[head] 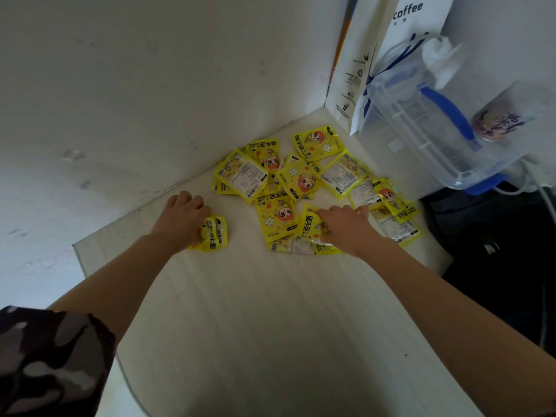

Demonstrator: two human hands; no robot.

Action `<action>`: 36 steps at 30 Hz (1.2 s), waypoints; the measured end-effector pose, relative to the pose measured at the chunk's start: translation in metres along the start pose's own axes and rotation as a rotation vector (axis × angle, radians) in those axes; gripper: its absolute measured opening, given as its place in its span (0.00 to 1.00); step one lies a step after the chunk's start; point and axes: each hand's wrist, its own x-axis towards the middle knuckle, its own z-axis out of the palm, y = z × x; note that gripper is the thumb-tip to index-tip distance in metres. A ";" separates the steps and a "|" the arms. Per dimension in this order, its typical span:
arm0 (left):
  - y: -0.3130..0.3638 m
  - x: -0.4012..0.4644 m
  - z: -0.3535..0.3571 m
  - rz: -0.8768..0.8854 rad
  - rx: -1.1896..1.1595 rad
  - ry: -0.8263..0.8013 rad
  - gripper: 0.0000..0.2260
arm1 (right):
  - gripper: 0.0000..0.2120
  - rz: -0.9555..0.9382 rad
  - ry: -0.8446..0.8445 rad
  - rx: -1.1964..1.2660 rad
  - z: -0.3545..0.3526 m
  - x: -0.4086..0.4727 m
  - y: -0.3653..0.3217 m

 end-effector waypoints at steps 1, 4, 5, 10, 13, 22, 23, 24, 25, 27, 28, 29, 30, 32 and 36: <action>0.002 -0.003 0.001 -0.004 0.002 0.006 0.28 | 0.22 0.003 0.010 0.009 0.000 -0.003 0.000; 0.009 -0.013 -0.002 -0.046 -0.048 -0.028 0.25 | 0.21 0.007 0.056 0.063 0.003 -0.015 0.001; 0.012 -0.016 -0.004 -0.080 -0.095 -0.050 0.24 | 0.22 0.004 0.064 0.114 0.005 -0.019 0.002; 0.038 -0.041 -0.012 -0.395 -0.523 -0.069 0.22 | 0.31 0.033 0.044 0.477 0.008 -0.049 -0.004; 0.067 -0.061 -0.015 -0.545 -0.839 -0.012 0.19 | 0.30 0.070 0.054 0.734 0.015 -0.070 -0.009; 0.165 -0.120 -0.018 -0.763 -1.437 0.058 0.22 | 0.36 0.187 0.091 0.970 0.042 -0.125 -0.030; 0.173 -0.124 -0.020 -0.764 -1.453 0.065 0.22 | 0.33 0.193 0.098 0.985 0.046 -0.132 -0.031; 0.181 -0.127 -0.021 -0.765 -1.470 0.075 0.22 | 0.30 0.201 0.102 0.999 0.049 -0.138 -0.033; 0.187 -0.130 -0.023 -0.765 -1.484 0.087 0.23 | 0.25 0.216 0.102 1.007 0.053 -0.143 -0.035; 0.199 -0.135 -0.026 -0.746 -1.474 0.107 0.22 | 0.19 0.251 0.106 1.015 0.060 -0.156 -0.039; 0.204 -0.138 -0.027 -0.728 -1.455 0.109 0.22 | 0.18 0.264 0.110 1.023 0.064 -0.163 -0.041; 0.208 -0.140 -0.026 -0.711 -1.439 0.104 0.22 | 0.18 0.277 0.116 1.032 0.067 -0.169 -0.043; 0.211 -0.142 -0.025 -0.697 -1.429 0.093 0.22 | 0.17 0.293 0.126 1.042 0.071 -0.176 -0.045; 0.215 -0.148 -0.020 -0.666 -1.410 0.067 0.22 | 0.17 0.338 0.150 1.071 0.081 -0.191 -0.052; 0.221 -0.157 -0.012 -0.577 -1.373 0.039 0.21 | 0.16 0.473 0.209 1.121 0.103 -0.217 -0.070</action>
